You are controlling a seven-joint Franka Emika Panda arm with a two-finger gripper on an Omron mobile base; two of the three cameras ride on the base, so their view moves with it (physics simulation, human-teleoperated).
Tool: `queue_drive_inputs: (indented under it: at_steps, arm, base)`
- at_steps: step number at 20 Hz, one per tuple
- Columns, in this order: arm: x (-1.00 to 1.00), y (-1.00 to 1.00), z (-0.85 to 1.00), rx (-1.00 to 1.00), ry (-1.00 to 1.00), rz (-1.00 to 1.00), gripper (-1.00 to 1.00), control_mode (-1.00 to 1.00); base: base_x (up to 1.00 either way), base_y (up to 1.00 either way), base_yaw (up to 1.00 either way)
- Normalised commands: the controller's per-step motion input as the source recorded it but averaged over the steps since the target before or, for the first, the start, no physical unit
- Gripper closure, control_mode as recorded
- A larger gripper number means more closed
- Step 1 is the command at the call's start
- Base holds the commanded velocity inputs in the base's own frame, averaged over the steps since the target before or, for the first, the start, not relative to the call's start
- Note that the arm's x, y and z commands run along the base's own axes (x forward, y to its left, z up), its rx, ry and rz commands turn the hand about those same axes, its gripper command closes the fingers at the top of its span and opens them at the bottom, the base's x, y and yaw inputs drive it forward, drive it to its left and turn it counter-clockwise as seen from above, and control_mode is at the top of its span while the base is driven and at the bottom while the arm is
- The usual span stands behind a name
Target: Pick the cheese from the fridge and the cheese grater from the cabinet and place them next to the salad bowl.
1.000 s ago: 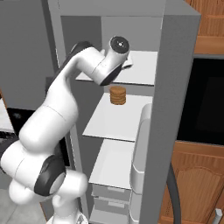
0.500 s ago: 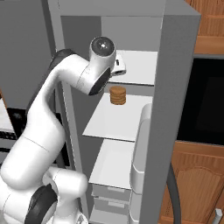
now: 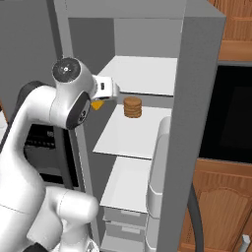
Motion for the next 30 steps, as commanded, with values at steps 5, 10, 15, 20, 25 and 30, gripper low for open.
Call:
queue_drive_inputs:
  at_steps: [5, 10, 15, 20, 25, 30]
  arm:
    - [-0.54, 0.32, -0.11, 0.0, 0.0, -0.13, 1.0, -1.0]
    - [-0.4, 0.13, -0.06, 0.02, 0.08, -0.06, 1.0, -1.0]
    - [-0.48, 0.1, -0.02, 0.06, 0.03, -0.01, 1.0, -1.0]
    - [-0.44, 0.04, -0.02, 0.12, 0.01, 0.0, 1.0, -1.0]
    - [-0.28, 0.13, -0.04, 0.04, 0.02, -0.01, 1.0, -1.0]
    - [0.0, 0.04, 0.0, -0.01, 0.0, 0.0, 1.0, -1.0]
  base:
    - [0.0, 0.0, 0.0]
    - [0.0, 0.0, 0.0]
    - [0.0, 0.0, 0.0]
    - [0.0, 0.0, 0.0]
    - [0.0, 0.0, 0.0]
    - [0.0, 0.0, 0.0]
